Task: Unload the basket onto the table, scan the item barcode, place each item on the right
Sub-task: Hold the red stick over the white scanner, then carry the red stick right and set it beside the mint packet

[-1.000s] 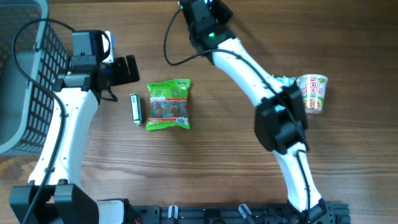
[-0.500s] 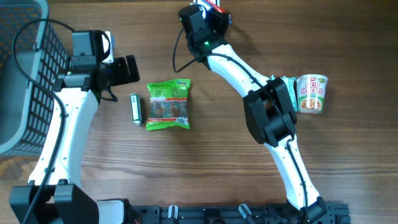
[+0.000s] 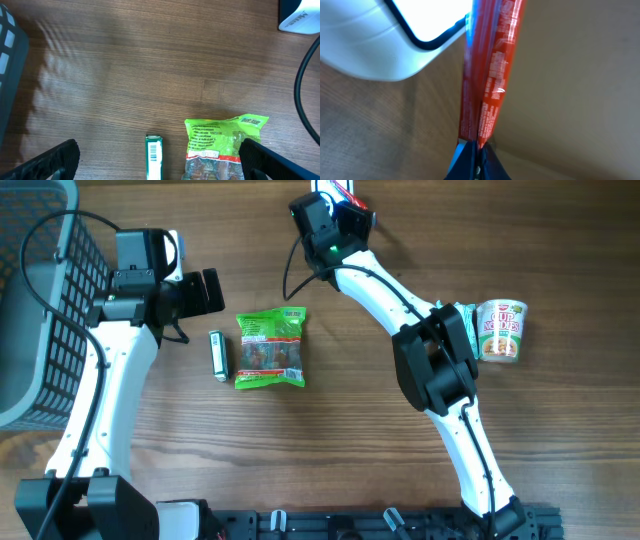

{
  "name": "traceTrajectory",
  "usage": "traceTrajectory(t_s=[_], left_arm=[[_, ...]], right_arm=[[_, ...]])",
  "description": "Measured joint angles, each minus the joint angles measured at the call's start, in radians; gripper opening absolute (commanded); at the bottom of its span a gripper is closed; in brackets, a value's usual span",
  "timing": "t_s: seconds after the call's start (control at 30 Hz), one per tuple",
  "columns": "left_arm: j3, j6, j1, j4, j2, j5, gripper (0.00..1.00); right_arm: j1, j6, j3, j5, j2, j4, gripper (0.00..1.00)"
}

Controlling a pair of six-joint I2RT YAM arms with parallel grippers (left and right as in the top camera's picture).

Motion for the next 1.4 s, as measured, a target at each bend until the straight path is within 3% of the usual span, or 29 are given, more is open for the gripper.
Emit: traceTrajectory(t_s=[0.63, 1.4], left_arm=[[0.000, 0.000, 0.000, 0.000, 0.000, 0.000, 1.00], [0.000, 0.000, 0.000, 0.000, 0.000, 0.000, 1.00]], right_arm=[[0.024, -0.116, -0.074, -0.005, 0.000, -0.025, 0.04], [0.028, -0.177, -0.075, -0.006, 0.000, 0.110, 0.04]])
